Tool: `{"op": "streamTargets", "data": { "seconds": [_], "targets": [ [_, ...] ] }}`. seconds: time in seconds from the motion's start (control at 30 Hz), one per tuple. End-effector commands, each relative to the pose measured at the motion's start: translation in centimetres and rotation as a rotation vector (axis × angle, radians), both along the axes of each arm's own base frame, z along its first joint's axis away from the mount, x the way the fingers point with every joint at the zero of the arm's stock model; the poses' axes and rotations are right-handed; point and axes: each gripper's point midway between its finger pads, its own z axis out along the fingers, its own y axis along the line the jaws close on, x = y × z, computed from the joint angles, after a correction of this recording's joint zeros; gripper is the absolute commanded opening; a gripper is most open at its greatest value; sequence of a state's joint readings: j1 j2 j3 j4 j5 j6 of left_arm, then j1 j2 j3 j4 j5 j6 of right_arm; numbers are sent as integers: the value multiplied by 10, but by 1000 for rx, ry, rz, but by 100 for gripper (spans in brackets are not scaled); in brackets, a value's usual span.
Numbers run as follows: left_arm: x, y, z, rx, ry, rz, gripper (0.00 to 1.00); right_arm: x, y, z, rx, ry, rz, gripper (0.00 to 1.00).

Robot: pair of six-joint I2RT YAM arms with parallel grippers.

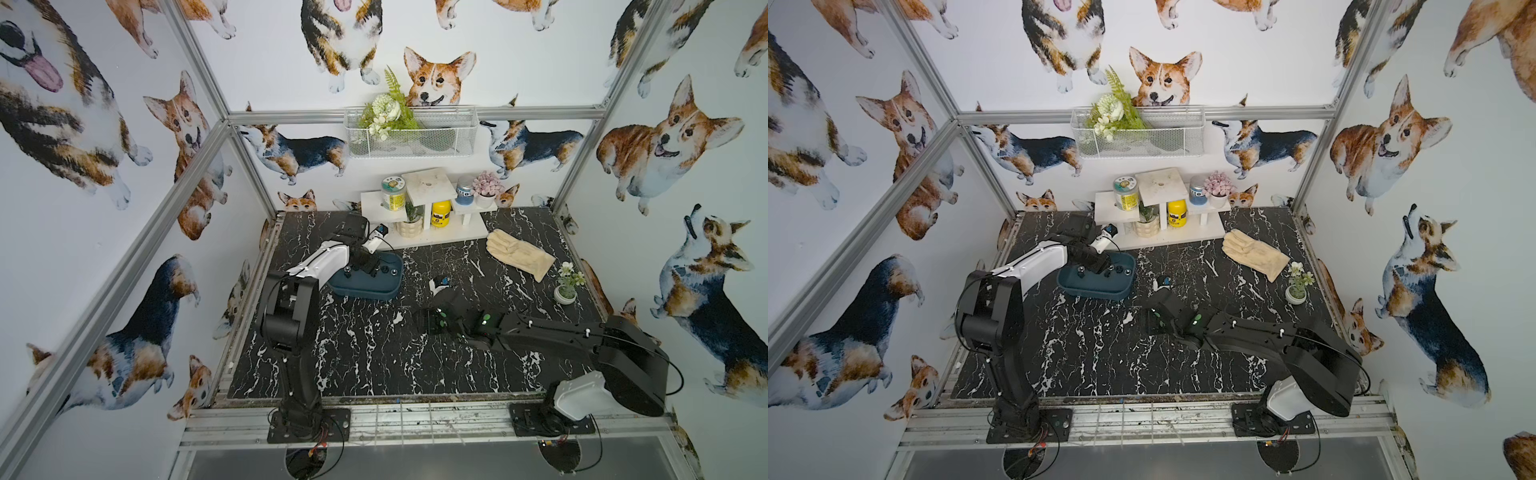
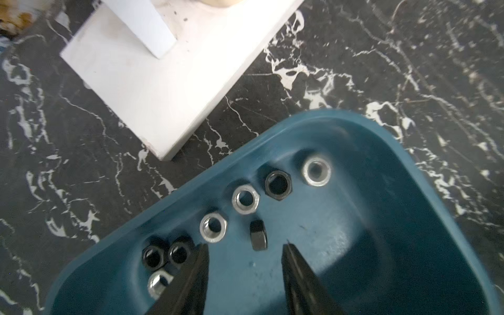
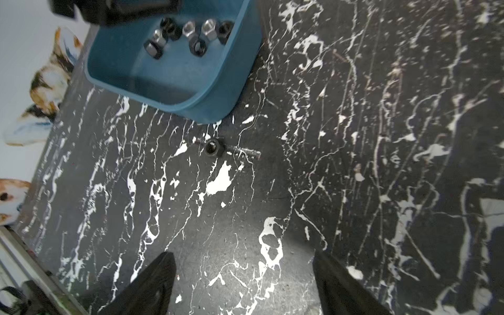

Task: Put the nuts on the desktop into the storage box
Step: Place the nut in the storage box, then pick up the nut from the center of the board.

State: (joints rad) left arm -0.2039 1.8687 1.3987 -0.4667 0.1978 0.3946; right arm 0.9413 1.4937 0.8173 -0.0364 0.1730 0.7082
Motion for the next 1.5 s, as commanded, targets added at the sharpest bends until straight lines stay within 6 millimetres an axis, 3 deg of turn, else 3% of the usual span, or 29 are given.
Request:
{"op": "streamTargets", "data": {
  "seconds": [0.0, 0.23, 0.43, 0.63, 0.83, 0.93, 1.2, 1.47],
  "targets": [
    [-16, 3, 21, -99, -1, -12, 51, 9, 24, 4, -9, -102, 69, 85],
    [-52, 41, 60, -237, -48, 41, 54, 29, 55, -16, -60, -200, 103, 81],
    [-75, 70, 70, -269, -84, 93, 57, 43, 70, -34, -103, -229, 108, 75],
    [-91, 81, 67, -264, -87, 95, 57, 55, 81, -53, -159, -223, 104, 69],
    [-100, 84, 68, -268, -113, 103, 58, 67, 77, -72, -264, -219, 71, 64],
    [-104, 83, 69, -270, -126, 100, 58, 67, 78, -80, -270, -214, 75, 54],
    [-113, 79, 68, -280, -136, 69, 58, 69, 75, -91, -276, -200, 55, 39],
    [-125, 64, 71, -332, -136, -13, 60, 61, 76, -75, -234, -171, 82, 24]
  ]
}}
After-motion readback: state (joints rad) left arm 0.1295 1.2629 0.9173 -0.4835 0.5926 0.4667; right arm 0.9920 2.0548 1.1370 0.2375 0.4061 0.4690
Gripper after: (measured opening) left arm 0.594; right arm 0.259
